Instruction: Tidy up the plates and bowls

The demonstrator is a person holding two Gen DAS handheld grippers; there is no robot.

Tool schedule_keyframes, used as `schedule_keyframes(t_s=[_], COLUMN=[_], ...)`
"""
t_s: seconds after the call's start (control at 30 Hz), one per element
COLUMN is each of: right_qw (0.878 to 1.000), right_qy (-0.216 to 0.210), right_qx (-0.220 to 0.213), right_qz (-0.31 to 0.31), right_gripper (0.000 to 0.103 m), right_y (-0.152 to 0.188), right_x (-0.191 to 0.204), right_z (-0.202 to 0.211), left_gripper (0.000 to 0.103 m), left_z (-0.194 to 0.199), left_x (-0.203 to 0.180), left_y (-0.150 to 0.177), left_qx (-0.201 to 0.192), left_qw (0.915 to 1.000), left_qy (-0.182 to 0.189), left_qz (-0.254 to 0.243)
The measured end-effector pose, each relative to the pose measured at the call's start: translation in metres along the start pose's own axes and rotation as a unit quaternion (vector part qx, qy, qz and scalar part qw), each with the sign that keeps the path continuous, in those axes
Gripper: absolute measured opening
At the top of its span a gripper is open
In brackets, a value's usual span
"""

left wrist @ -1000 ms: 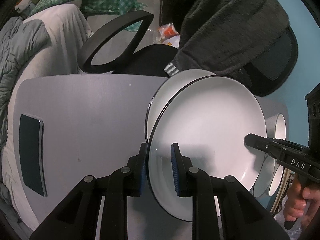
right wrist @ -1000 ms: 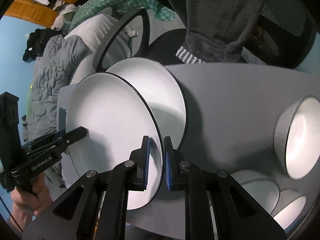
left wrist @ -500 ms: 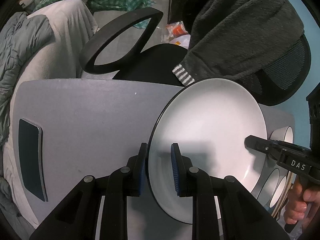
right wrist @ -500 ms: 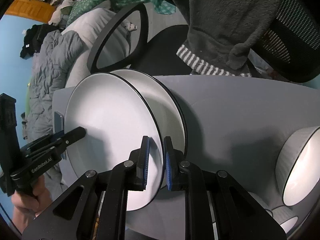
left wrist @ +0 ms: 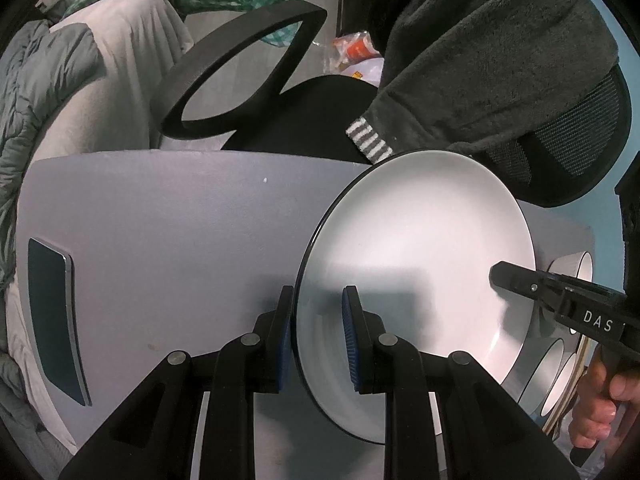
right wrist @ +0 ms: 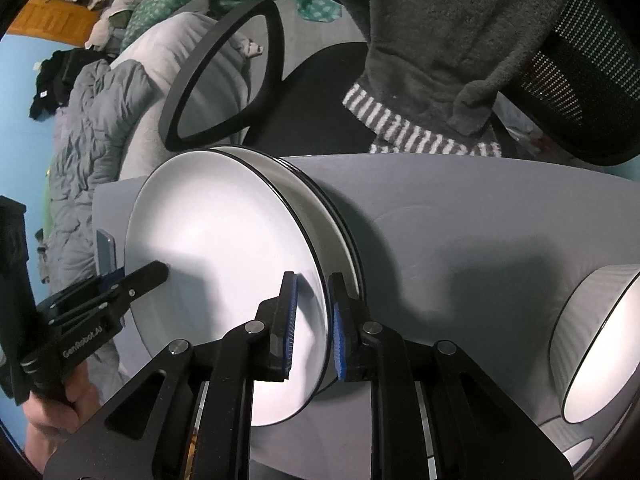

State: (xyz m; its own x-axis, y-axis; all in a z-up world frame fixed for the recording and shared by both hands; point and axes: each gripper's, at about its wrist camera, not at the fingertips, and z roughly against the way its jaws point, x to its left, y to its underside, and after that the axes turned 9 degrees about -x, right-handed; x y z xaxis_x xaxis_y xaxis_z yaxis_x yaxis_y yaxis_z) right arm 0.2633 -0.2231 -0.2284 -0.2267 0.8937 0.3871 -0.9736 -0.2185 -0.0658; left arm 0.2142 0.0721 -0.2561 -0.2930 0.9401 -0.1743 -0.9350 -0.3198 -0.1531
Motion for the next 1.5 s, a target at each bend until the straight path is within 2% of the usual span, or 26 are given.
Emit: schedule_keyframes(t_s=[0.1, 0.23, 0.4, 0.47, 0.53, 0.63, 0.83, 0.87, 0.9, 0.97, 1.17, 1.33, 1.5], right_qw=[1.000, 1.000, 1.000, 1.000, 1.000, 1.000, 0.999, 0.999, 0.999, 0.998, 0.997, 0.994, 0.990], right_qy=[0.006, 0.019, 0.023, 0.025, 0.027, 0.025, 0.036, 0.040, 0.050, 0.064, 0.064, 0.084, 0.100], right_qx=[0.000, -0.003, 0.001, 0.002, -0.001, -0.007, -0.007, -0.007, -0.008, -0.015, -0.033, -0.062, -0.091], right_qz=[-0.003, 0.007, 0.014, 0.015, 0.014, 0.013, 0.011, 0.011, 0.011, 0.011, 0.006, 0.027, 0.045], right_gripper=[0.017, 0.018, 0.031, 0.034, 0.037, 0.041, 0.041, 0.042, 0.050, 0.051, 0.051, 0.052, 0.055], right_y=[0.001, 0.001, 0.001, 0.000, 0.000, 0.001, 0.000, 0.000, -0.001, -0.002, 0.002, 0.018, 0.039], right_x=[-0.001, 0.004, 0.009, 0.010, 0.012, 0.012, 0.014, 0.015, 0.015, 0.014, 0.013, 0.019, 0.022], right_z=[0.000, 0.002, 0.002, 0.003, 0.006, 0.010, 0.014, 0.015, 0.017, 0.021, 0.037, 0.061, 0.085], left_gripper=[0.022, 0.032, 0.032, 0.036, 0.046, 0.046, 0.047, 0.047, 0.047, 0.047, 0.047, 0.059, 0.059], left_z=[-0.002, -0.002, 0.001, 0.004, 0.009, 0.019, 0.035, 0.037, 0.040, 0.047, 0.076, 0.102, 0.124], left_x=[-0.003, -0.004, -0.005, -0.006, -0.007, -0.010, -0.012, -0.012, -0.012, -0.012, -0.018, -0.023, -0.027], left_y=[0.001, 0.002, 0.002, 0.003, 0.004, 0.007, 0.014, 0.015, 0.016, 0.019, 0.027, 0.038, 0.052], left_qx=[0.001, 0.000, -0.006, -0.010, -0.018, -0.036, -0.055, -0.058, -0.061, -0.066, -0.096, -0.122, -0.143], left_qw=[1.0000, 0.9999, 0.9999, 0.9999, 0.9998, 0.9993, 0.9985, 0.9983, 0.9981, 0.9978, 0.9953, 0.9925, 0.9897], left_qy=[-0.005, 0.005, -0.001, -0.002, 0.002, -0.006, -0.007, -0.007, -0.008, -0.005, -0.013, -0.011, -0.006], left_qz=[-0.009, -0.011, -0.013, -0.010, -0.007, -0.008, -0.001, 0.001, 0.003, 0.007, -0.001, -0.003, -0.004])
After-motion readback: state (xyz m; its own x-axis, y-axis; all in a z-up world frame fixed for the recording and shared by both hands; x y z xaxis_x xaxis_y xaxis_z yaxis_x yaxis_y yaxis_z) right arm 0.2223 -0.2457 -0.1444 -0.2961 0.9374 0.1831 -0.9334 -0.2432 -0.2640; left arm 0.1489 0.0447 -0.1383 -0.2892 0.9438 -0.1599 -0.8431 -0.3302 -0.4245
